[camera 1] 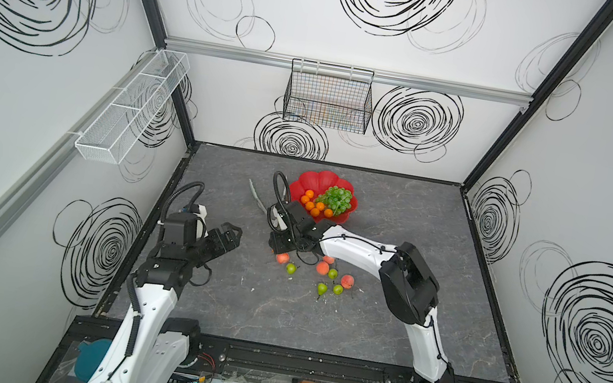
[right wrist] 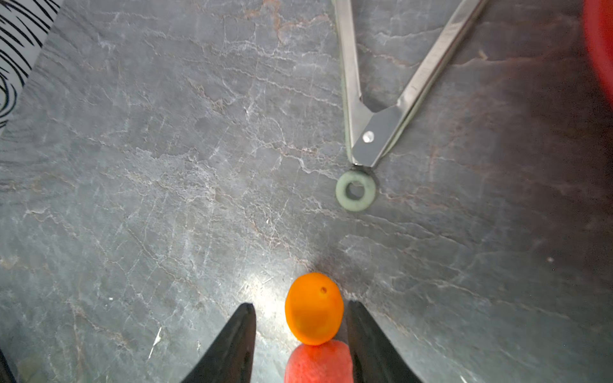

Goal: Place and organize the fake fruits in the fruit bowl
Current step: 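Grasp the last orange tomato with the right gripper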

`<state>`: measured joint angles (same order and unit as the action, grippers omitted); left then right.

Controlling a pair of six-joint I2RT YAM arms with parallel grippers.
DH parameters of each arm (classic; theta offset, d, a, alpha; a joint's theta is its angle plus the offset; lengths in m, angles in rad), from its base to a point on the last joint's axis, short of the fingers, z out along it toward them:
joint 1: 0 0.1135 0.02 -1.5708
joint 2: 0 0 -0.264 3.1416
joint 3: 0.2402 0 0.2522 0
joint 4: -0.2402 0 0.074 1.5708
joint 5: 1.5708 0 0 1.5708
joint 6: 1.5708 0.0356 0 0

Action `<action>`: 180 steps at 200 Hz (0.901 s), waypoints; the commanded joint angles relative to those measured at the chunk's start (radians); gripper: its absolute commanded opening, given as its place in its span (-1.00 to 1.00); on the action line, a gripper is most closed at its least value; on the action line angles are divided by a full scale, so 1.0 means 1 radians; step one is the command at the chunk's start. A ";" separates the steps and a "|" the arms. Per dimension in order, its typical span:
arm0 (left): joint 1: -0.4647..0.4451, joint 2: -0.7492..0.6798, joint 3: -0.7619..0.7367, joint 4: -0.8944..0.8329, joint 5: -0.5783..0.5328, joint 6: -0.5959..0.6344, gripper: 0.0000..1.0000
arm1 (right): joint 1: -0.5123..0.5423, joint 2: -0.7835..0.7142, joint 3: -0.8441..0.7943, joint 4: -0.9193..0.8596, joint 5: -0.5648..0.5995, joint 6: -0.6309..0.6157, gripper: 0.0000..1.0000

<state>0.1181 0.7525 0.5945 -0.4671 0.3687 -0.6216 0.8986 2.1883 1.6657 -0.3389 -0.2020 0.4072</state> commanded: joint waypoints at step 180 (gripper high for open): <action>0.014 -0.002 -0.010 0.045 0.044 0.005 0.92 | 0.021 0.149 0.209 -0.227 0.102 -0.051 -0.10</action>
<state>0.1211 0.7574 0.5926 -0.4469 0.4034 -0.6212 0.9157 2.3211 1.8431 -0.5312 -0.1238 0.3611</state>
